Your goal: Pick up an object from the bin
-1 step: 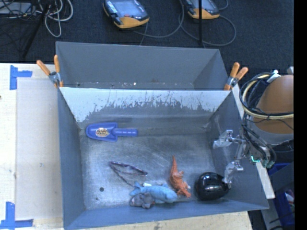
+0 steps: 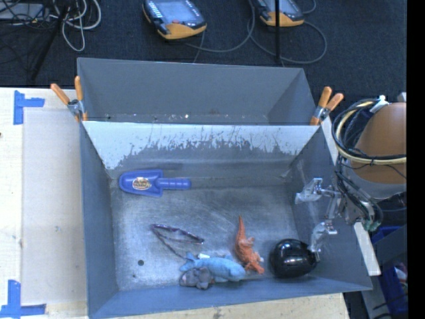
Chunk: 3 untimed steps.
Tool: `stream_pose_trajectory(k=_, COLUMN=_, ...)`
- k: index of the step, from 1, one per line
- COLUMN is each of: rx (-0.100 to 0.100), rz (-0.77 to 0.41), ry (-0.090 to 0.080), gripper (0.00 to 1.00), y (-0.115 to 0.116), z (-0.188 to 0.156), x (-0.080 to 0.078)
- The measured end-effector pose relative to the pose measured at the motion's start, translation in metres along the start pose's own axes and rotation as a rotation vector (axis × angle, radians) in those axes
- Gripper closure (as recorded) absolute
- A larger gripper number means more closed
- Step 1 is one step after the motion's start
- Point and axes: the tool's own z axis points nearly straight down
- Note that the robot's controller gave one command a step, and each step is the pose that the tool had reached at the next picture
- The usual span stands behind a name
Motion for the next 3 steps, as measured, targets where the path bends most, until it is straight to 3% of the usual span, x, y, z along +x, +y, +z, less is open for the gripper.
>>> stream_pose_trajectory(k=1, rx=0.003, rz=-0.285, ry=-0.008, gripper=0.00, y=0.0068, z=0.0476, x=0.0089)
stream_pose_trajectory(k=2, rx=0.000, rz=-0.369, ry=0.024, gripper=1.00, y=0.0029, z=0.0489, x=0.0148)
stream_pose_trajectory(k=3, rx=0.001, rz=-0.371, ry=0.024, gripper=1.00, y=0.0030, z=0.0489, x=0.0148)
